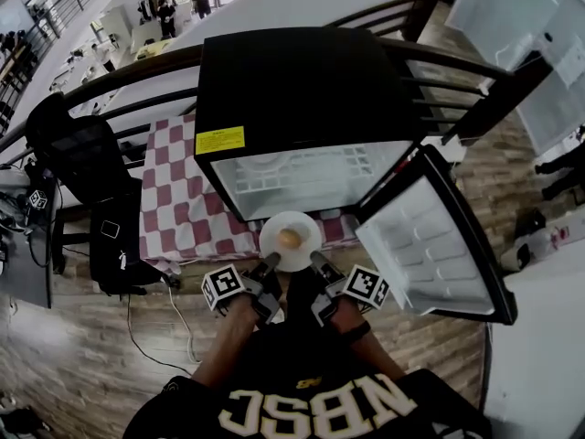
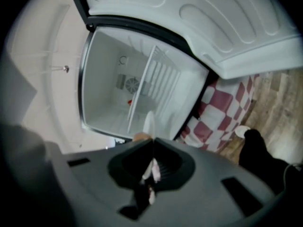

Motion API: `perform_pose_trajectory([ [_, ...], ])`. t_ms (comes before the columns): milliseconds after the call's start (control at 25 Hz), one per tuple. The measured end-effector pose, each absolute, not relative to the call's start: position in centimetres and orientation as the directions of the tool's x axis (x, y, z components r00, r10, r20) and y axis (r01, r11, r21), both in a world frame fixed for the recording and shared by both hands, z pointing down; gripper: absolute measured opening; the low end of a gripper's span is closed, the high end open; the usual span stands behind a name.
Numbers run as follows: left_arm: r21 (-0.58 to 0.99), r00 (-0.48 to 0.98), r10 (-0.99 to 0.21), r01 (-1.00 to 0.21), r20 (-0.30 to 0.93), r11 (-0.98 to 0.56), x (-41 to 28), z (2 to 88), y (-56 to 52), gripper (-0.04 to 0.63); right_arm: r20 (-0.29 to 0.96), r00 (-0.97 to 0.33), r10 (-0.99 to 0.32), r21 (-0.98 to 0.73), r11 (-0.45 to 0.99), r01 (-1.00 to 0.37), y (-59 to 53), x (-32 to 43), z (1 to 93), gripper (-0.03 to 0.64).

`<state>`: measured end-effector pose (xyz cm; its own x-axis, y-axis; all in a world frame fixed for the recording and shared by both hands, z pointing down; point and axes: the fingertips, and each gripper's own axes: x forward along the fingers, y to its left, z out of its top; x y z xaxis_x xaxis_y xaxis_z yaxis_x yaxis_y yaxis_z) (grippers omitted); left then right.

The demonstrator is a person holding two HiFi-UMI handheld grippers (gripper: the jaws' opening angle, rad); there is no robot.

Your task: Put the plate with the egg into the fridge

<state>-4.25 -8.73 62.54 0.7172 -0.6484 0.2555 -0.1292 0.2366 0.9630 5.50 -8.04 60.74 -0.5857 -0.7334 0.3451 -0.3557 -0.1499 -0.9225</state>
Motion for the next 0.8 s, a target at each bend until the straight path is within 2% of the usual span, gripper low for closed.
perform_pose_trajectory([
  [320,0.931,0.673,-0.657,-0.148,0.341,0.333,-4.5,68.9,-12.0,0.029,0.415,-0.596,-0.687,-0.898,-0.203,-0.392,-11.7,5.3,66.9,0.028],
  [800,0.903,0.611,-0.678,-0.164,0.408,0.396,-4.2,74.1,-16.3,0.028,0.495,-0.578,-0.648,-0.843,-0.198,-0.500,-16.8,5.8,72.2,0.029],
])
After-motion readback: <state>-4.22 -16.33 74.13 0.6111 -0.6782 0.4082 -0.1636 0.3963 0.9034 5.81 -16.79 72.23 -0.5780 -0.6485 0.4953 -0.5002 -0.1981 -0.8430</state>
